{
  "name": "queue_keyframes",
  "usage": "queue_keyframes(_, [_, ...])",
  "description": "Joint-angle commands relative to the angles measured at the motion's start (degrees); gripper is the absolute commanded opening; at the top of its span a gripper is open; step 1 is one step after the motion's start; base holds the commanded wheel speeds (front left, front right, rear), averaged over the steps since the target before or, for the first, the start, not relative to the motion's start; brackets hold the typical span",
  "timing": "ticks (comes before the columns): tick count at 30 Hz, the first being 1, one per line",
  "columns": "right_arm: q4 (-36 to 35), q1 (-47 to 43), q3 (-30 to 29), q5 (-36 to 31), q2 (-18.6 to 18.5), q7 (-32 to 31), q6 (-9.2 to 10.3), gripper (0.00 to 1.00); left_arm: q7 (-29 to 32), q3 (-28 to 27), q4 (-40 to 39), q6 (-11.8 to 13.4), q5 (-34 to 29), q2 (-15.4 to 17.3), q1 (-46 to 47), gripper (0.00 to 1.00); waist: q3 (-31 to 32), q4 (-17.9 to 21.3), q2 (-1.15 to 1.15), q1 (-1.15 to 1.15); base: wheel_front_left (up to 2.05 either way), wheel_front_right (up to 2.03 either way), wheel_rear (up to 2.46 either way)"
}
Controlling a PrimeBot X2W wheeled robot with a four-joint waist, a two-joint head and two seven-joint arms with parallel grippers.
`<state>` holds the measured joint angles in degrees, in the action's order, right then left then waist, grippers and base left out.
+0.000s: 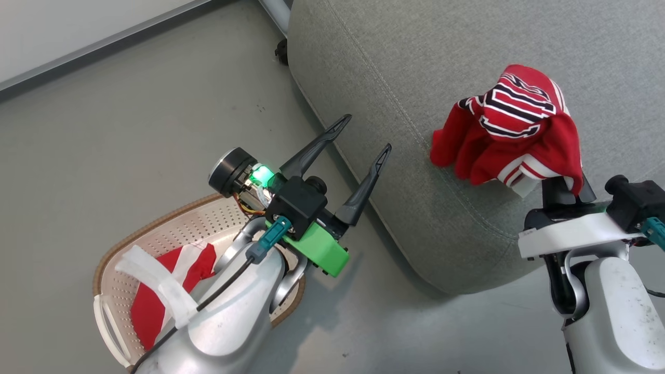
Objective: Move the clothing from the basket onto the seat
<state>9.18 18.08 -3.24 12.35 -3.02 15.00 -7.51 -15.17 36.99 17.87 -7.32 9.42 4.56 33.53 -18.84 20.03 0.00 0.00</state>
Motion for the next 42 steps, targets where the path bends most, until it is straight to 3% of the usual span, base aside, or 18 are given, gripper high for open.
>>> queue_keyframes(1, [-0.5,-0.2,-0.5,0.4,0.1,0.3,0.04,0.0,0.0,-0.2,0.1,-0.1,-0.6,0.6,0.8,1.0,-0.4,-0.1,0.0,0.0,0.0,0.0,0.0])
queue_keyframes(8, [-2.1,4.8,-3.2,-0.4,0.1,0.3,0.04,0.0,0.0,-0.8,-0.2,0.0,-1.2,0.8,1.5,1.0,-2.9,-0.9,0.0,0.0,0.0,0.0,0.0])
queue_keyframes(15, [-2.5,15.6,-5.6,-1.1,-1.9,0.3,0.04,0.0,0.0,-1.1,-0.7,0.1,-2.1,1.2,3.3,1.0,-8.3,-2.2,0.0,0.0,0.0,0.0,0.0])
queue_keyframes(25, [-0.5,32.9,-9.3,-2.3,-7.5,0.3,0.04,0.0,0.0,-0.6,-1.2,0.2,-4.2,1.7,8.1,1.0,-19.6,-6.0,0.0,0.0,0.0,0.0,0.0])
queue_keyframes(34, [7.2,45.5,-10.9,-3.5,-13.7,0.3,0.04,0.0,0.0,-0.2,-2.0,0.4,-5.0,1.5,10.6,1.0,-25.7,-9.3,0.0,0.0,0.0,0.0,0.0])
queue_keyframes(42, [19.0,49.7,-11.4,-4.4,-16.0,0.3,0.04,0.0,0.0,0.0,-2.7,0.8,-5.1,1.3,11.3,1.0,-27.9,-10.7,0.0,0.0,0.0,0.0,0.0])
